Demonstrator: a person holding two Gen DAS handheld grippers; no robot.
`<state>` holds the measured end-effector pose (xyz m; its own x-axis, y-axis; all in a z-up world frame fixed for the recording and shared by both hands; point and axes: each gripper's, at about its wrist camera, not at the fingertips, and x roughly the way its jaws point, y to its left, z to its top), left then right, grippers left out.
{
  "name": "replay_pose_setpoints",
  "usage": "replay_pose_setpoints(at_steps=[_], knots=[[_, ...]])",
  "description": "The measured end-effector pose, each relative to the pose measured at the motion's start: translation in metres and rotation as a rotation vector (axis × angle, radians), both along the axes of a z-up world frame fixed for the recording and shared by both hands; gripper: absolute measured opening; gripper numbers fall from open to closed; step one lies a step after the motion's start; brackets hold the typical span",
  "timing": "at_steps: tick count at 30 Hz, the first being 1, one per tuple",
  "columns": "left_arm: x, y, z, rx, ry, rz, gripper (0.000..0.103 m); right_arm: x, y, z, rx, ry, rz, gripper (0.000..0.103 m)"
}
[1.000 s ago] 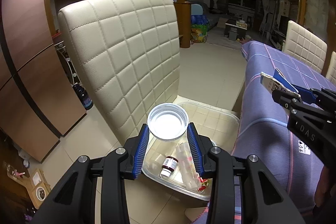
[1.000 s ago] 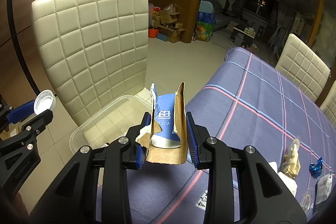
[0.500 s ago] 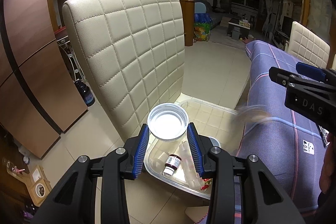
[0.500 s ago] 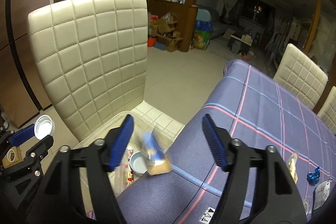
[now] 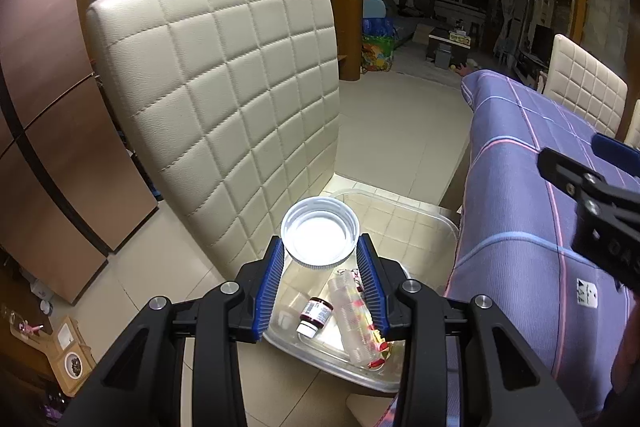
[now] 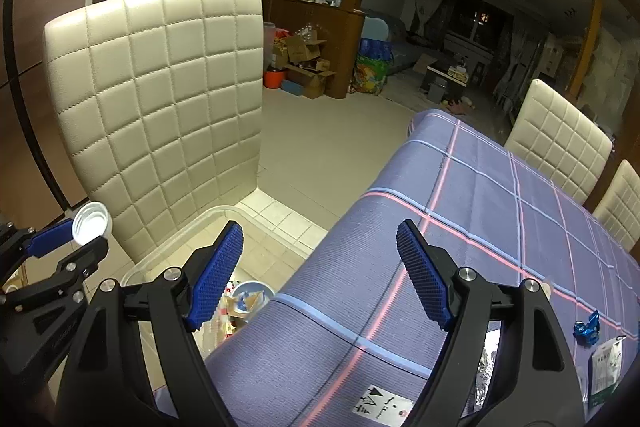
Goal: Collect trash
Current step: 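Carry the cap and torn box over the clear bin and release both, then move both open tools from the bin back over the table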
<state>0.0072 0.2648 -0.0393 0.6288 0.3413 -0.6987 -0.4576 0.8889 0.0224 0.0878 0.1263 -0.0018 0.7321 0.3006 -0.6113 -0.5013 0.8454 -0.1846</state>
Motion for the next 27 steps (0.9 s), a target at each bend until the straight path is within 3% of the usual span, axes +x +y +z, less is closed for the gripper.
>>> replay_pose_setpoints(at_steps=[5,19,20,21,23,27], knots=[[0.017,0.001,-0.008,-0.014,0.02,0.002,0.038,0.004,-0.007,-0.006,-0.014,-0.001,-0.01,0.079],[0.056,-0.01,-0.004,0.053,0.005,-0.017,0.038,0.014,-0.02,-0.008,-0.009,0.008,-0.032,0.079],[0.058,-0.009,-0.004,0.044,0.005,-0.015,0.042,0.015,-0.02,-0.008,-0.008,0.008,-0.033,0.079],[0.06,-0.008,-0.004,0.034,0.009,-0.013,0.062,0.015,-0.02,-0.008,-0.008,0.008,-0.033,0.079],[0.061,-0.006,-0.004,0.032,0.006,0.016,0.088,0.015,-0.021,-0.008,-0.007,0.007,-0.036,0.079],[0.06,-0.006,-0.003,0.032,-0.001,0.031,0.089,0.018,-0.025,-0.009,-0.003,0.009,-0.043,0.079]])
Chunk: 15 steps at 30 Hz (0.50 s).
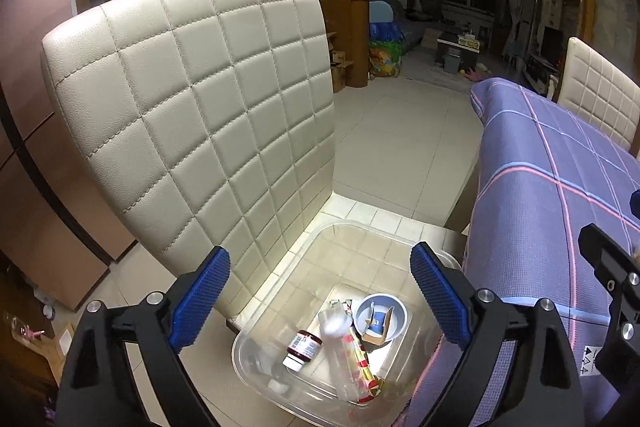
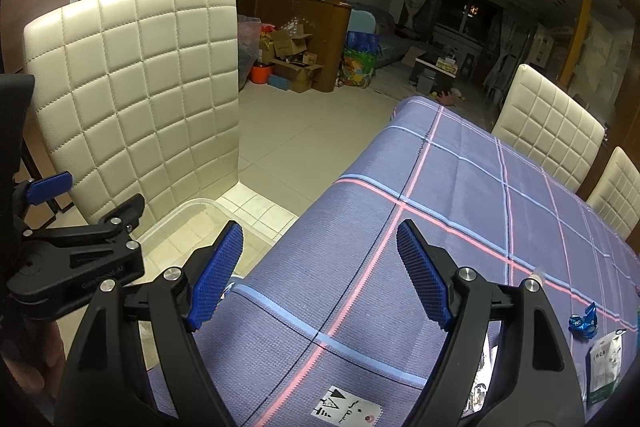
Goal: Collect trash
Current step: 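Move both open tools from the bin back over the table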
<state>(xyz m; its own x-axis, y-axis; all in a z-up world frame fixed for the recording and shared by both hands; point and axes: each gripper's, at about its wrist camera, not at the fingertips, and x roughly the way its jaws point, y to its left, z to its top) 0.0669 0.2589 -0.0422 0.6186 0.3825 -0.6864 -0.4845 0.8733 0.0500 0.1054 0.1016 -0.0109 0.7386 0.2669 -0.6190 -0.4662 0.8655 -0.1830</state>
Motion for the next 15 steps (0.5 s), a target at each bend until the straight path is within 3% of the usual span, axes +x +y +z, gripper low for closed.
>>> replay_pose_setpoints(at_steps=[8,15], knots=[[-0.005,-0.022,0.004,0.014,0.004,-0.057,0.089,-0.006,-0.026,0.005,-0.004,-0.034,-0.038,0.079],[0.001,-0.082,0.017,0.009,-0.004,-0.196,0.089,-0.01,-0.088,0.008,-0.004,-0.067,-0.144,0.079]])
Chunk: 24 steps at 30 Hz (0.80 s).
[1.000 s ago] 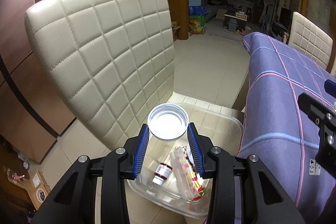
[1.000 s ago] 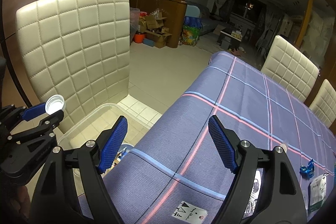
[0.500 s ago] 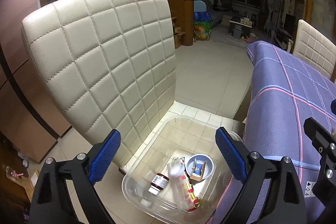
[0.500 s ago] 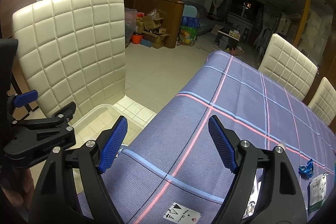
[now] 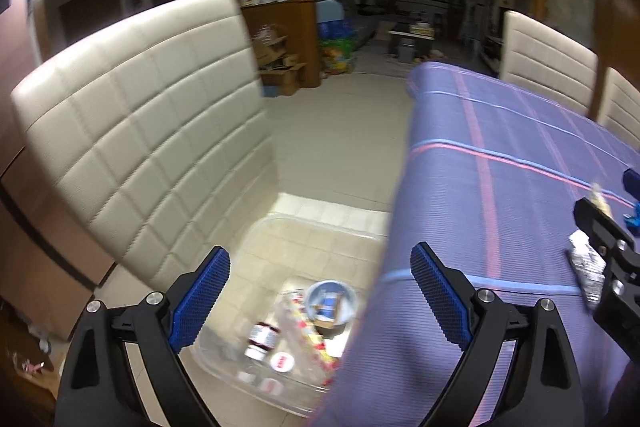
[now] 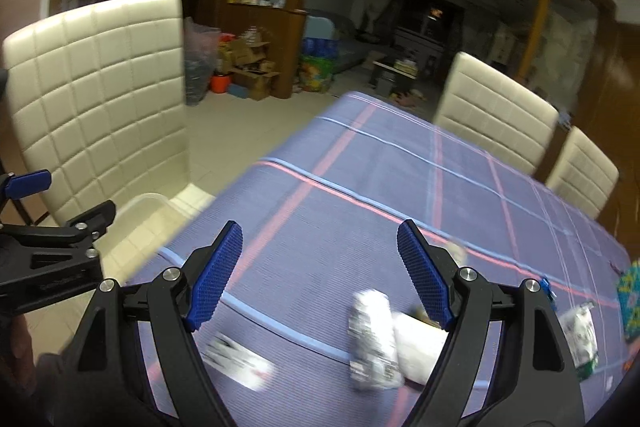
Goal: Collect trash
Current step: 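Move both open tools from the bin back over the table, then grasp the silver blister pack with the left tool while the right tool grasps the white tissue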
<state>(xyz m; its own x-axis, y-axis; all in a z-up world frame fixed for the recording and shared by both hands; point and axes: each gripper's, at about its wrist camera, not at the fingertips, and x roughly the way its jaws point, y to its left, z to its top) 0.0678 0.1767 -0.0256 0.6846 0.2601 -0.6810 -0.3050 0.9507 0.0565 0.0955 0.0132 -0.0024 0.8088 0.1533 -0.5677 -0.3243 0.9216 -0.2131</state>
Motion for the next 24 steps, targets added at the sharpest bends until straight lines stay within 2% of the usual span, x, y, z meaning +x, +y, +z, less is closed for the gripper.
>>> replay_pose_setpoints(at_steps=[3,5,8,12,15,20,24], knots=[[0.004,-0.032,0.002,0.002,0.002,-0.072,0.089,0.004,-0.037,-0.004,0.006,0.024,-0.071,0.078],[0.005,-0.055,0.002,0.001,0.008,-0.124,0.089,0.009,-0.065,-0.01,0.012,0.055,-0.122,0.067],[0.009,-0.097,-0.002,0.003,0.027,-0.219,0.09,0.018,-0.103,-0.02,0.042,0.126,-0.184,0.057],[0.009,-0.142,-0.007,0.009,0.042,-0.322,0.09,0.025,-0.14,-0.032,0.098,0.192,-0.23,0.054],[0.012,-0.168,-0.013,0.026,0.063,-0.373,0.09,0.024,-0.156,-0.035,0.12,0.196,-0.24,0.054],[0.026,-0.188,-0.027,0.006,0.117,-0.399,0.089,0.022,-0.165,-0.038,0.149,0.205,-0.231,0.054],[0.036,-0.189,-0.036,0.006,0.16,-0.351,0.089,0.022,-0.159,-0.043,0.161,0.241,-0.187,0.055]])
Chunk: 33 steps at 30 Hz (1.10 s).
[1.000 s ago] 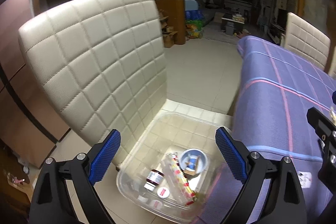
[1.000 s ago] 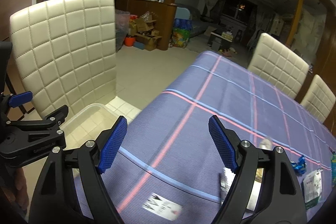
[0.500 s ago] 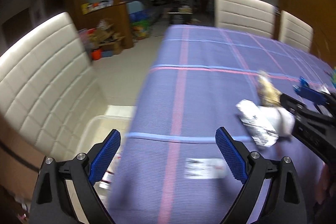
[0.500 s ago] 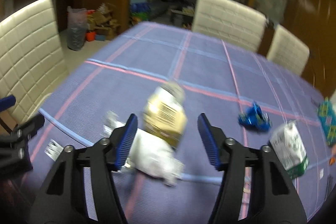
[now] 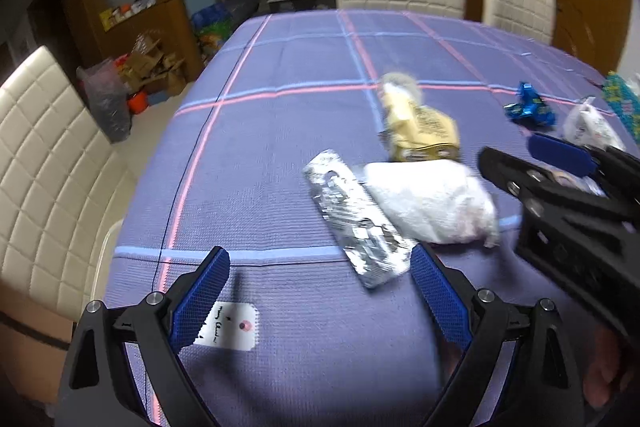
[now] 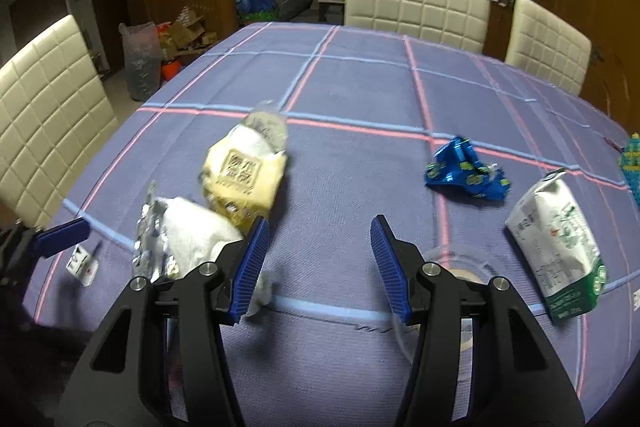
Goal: Collect trash
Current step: 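Grasp the silver blister pack with the left tool while the right tool grasps the white tissue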
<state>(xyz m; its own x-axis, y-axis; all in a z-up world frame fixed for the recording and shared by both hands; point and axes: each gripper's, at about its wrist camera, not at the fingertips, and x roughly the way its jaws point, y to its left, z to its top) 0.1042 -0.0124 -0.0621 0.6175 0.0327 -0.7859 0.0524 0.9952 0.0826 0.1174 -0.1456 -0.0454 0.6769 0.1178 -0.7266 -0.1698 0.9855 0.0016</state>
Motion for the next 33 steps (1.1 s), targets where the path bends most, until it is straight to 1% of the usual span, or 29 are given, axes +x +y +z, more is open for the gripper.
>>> replay_pose_setpoints(at_steps=[1,3,4,5,7,9,11,15,20,22,25,27,28,30,33], knots=[[0.002,0.004,-0.002,-0.01,0.014,0.018,0.089,0.0,0.003,0.0,0.006,0.006,0.011,0.055],[0.005,0.013,-0.004,-0.056,0.028,0.039,0.089,-0.001,0.009,-0.001,0.017,0.008,0.036,0.059],[0.005,0.018,-0.004,-0.081,0.03,0.049,0.089,-0.001,0.012,0.0,0.015,0.002,0.041,0.063],[0.005,0.02,-0.005,-0.086,0.028,0.052,0.089,-0.001,0.014,0.001,0.018,-0.002,0.044,0.066],[0.003,0.022,-0.004,-0.083,0.016,0.049,0.085,-0.001,0.018,0.001,0.025,0.003,0.052,0.068],[0.001,0.023,-0.003,-0.075,0.009,0.039,0.076,-0.001,0.021,0.0,0.034,0.011,0.06,0.068],[0.001,0.024,-0.003,-0.077,0.012,0.03,0.07,-0.003,0.022,0.0,0.033,0.01,0.061,0.068],[-0.001,0.028,0.001,-0.084,-0.002,0.01,0.07,-0.005,0.02,0.001,0.044,0.01,0.05,0.068],[0.001,0.022,0.01,-0.014,-0.059,-0.022,0.07,-0.005,0.017,0.003,0.084,0.023,0.045,0.068],[0.003,0.019,0.01,0.016,-0.066,-0.027,0.07,-0.007,0.018,0.004,0.085,0.022,0.052,0.068],[0.006,0.023,0.008,0.026,-0.061,-0.026,0.069,-0.009,0.021,0.005,0.085,0.021,0.066,0.068],[0.009,0.027,0.004,0.025,-0.04,-0.028,0.055,-0.011,0.024,0.004,0.089,0.026,0.078,0.068],[0.01,0.03,0.004,0.011,-0.04,-0.033,0.054,-0.011,0.025,0.004,0.091,0.027,0.083,0.068],[0.011,0.032,0.003,0.011,-0.038,-0.039,0.044,-0.012,0.028,0.004,0.1,0.027,0.091,0.068],[0.012,0.032,0.002,0.016,-0.04,-0.058,0.037,-0.013,0.031,0.005,0.114,0.029,0.101,0.068]])
